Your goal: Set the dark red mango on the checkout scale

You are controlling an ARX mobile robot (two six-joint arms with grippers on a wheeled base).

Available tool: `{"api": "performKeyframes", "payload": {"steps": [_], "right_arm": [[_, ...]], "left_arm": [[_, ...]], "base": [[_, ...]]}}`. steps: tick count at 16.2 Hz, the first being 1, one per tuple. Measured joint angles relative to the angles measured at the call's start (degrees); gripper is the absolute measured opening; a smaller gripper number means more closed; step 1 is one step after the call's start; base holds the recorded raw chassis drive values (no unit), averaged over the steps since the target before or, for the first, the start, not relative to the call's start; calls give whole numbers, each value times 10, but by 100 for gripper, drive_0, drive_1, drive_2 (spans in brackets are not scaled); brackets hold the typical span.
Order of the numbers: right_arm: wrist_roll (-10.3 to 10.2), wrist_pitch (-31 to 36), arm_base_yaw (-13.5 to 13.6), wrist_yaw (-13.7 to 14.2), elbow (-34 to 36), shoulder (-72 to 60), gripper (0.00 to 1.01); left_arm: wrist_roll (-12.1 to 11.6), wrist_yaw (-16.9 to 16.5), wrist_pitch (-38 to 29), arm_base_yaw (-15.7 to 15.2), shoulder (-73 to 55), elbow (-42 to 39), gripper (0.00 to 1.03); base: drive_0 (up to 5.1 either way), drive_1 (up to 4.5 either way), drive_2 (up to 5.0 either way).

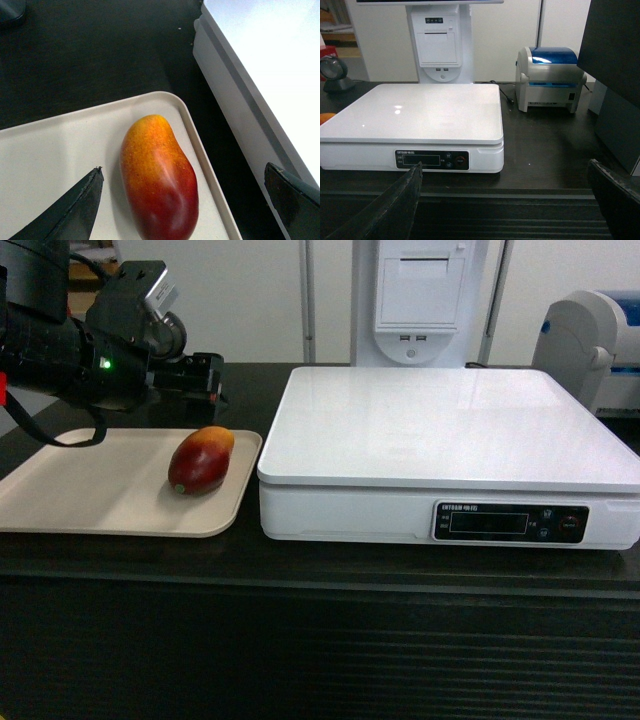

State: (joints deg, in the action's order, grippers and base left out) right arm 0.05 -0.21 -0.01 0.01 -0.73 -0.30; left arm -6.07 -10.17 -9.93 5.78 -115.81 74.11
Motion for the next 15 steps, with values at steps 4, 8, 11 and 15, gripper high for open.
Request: {"api": "performKeyframes", "payload": {"steps": [4, 8, 11, 15], "right_arm": [[0, 0, 0, 0, 0, 0, 98], [0, 0, 0, 0, 0, 0, 98], [0, 0, 0, 0, 0, 0, 98], [0, 0, 0, 0, 0, 0, 98]], "left_arm": [[3, -22, 75, -6, -49, 73, 98], [0, -16, 109, -6, -97, 144, 98], [-2, -13, 121, -7, -126, 164, 98], [-5, -9, 125, -10, -153, 178, 98]], "base": [[0, 0, 0], [0, 0, 0], [0, 0, 0], [0, 0, 0]]}}
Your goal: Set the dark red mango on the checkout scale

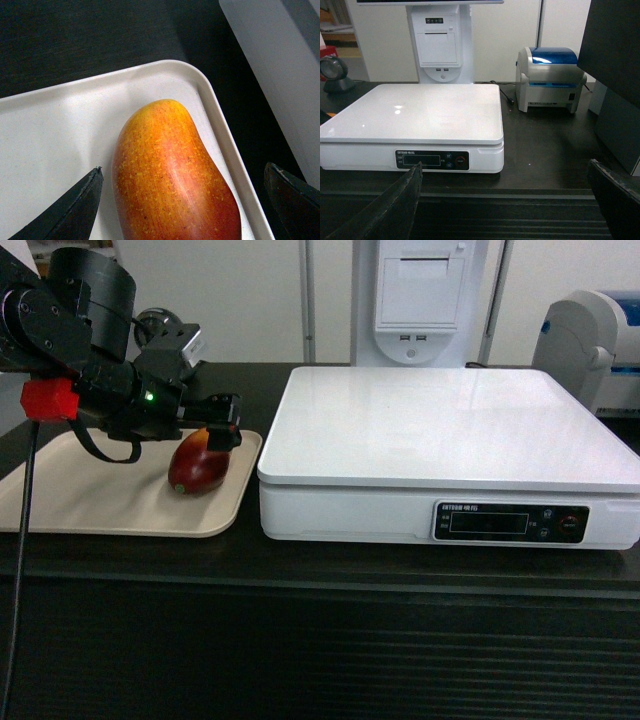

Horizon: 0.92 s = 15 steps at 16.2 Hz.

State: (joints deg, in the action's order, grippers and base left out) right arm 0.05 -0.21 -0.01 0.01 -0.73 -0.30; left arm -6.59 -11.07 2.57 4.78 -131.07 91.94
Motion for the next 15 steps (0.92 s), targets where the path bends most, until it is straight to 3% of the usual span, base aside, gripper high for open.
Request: {"api": "performKeyframes", "payload": {"steps": [6, 11, 15], "right_arm": [[0, 0, 0, 0, 0, 0, 98], [0, 0, 0, 0, 0, 0, 98], [0, 0, 0, 0, 0, 0, 98]], "left_arm": [[-24, 10, 20, -6, -41, 27, 98], [-29, 16, 26, -6, -60, 56, 98], [-31, 21, 31, -5, -65, 65, 75]], "base": [[0, 0, 0], [0, 0, 0], [0, 0, 0]]}}
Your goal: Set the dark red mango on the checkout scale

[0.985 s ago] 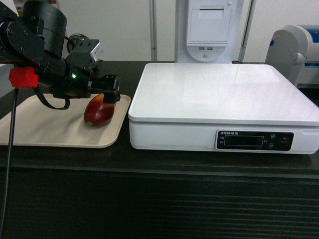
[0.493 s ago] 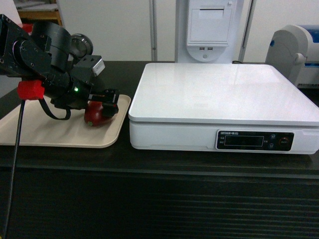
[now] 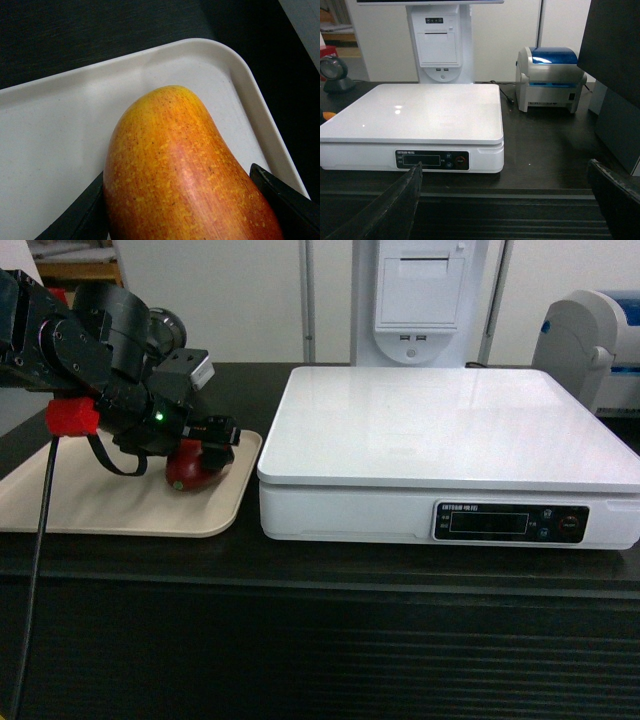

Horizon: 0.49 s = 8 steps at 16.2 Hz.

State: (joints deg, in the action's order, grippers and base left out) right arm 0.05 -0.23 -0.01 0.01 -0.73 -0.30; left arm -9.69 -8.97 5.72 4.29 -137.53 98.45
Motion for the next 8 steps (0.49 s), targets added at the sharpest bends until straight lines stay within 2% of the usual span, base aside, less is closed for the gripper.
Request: {"api": "performKeyframes", "payload": {"steps": [6, 7, 8], "right_arm": [[0, 0, 0, 0, 0, 0, 98], [0, 0, 0, 0, 0, 0, 98], [0, 0, 0, 0, 0, 0, 98]], "left_arm": [[-14, 5, -12, 2, 0, -4, 73], [-24, 4, -54, 4, 44, -75, 73], [-48, 4, -108, 17, 157, -167, 73]], "base": [[0, 0, 0], [0, 0, 0], [0, 0, 0]]}}
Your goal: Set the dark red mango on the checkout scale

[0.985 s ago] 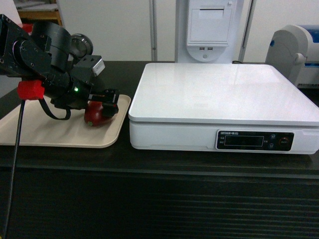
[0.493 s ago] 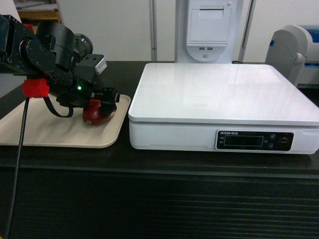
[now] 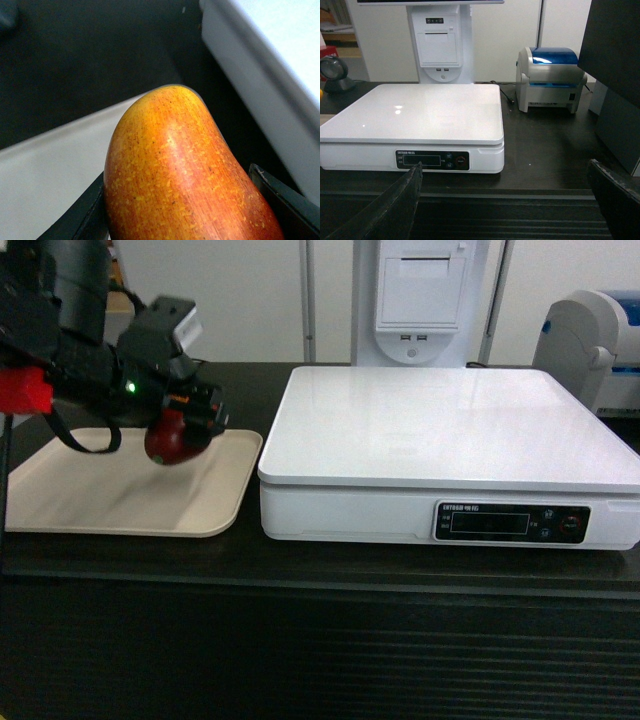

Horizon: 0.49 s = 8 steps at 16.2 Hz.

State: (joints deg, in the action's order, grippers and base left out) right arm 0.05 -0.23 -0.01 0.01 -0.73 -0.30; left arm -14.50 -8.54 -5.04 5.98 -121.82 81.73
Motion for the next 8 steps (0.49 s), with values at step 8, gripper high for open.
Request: {"api": "performKeyframes", "payload": {"steps": [8], "right_arm": [[0, 0, 0, 0, 0, 0, 98]], "left_arm": [[-26, 0, -110, 147, 281, -246, 73]], "base": [[0, 0, 0]]}}
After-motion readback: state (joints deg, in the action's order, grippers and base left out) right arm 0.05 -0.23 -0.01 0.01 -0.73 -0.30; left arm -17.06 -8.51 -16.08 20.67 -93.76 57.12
